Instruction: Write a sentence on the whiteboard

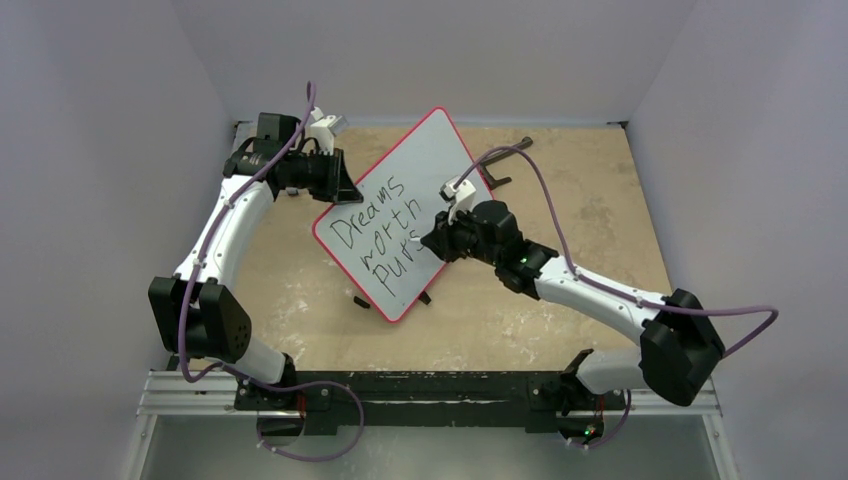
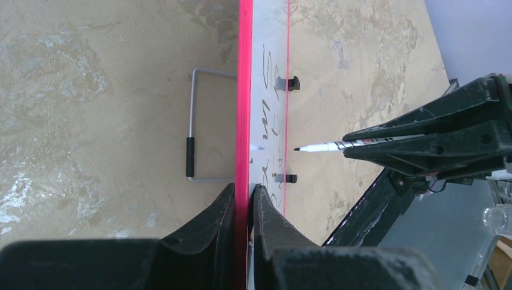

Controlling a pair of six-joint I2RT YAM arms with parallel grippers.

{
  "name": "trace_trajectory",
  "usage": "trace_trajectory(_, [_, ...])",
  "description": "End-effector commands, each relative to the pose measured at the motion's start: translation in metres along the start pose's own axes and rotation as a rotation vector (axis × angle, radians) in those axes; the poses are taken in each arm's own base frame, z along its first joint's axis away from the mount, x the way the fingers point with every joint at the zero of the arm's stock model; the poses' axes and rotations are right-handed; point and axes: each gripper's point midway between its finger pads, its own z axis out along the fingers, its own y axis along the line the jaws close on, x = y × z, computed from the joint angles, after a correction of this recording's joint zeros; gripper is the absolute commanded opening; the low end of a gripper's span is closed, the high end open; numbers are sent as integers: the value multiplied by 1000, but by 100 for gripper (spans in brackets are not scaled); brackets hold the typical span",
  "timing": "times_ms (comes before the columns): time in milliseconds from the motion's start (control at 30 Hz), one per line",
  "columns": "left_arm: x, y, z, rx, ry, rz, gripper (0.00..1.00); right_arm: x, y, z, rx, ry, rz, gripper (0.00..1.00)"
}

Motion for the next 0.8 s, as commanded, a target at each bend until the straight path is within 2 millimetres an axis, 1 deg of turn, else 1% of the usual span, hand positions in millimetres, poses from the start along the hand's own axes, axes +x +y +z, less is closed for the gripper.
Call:
trace_trajectory(0, [-16, -6, -13, -32, -59, 93, 0, -49, 6, -16, 6, -140, -10, 0])
trace_trajectory(200, [-16, -6, -13, -31, -60, 92, 0, -48, -23, -15, 124, -143, 1, 0])
trace_trajectory(300, [-16, -6, -13, -32, -59, 92, 0, -47, -29, -12, 135, -138, 7, 0])
trace_trajectory(567, [-16, -6, -13, -34, -60, 94, 0, -40, -32, 2, 126, -113, 13, 0])
trace_trajectory(767, [-16, -7, -13, -31, -60, 94, 0, -38, -33, 7, 126, -111, 22, 0])
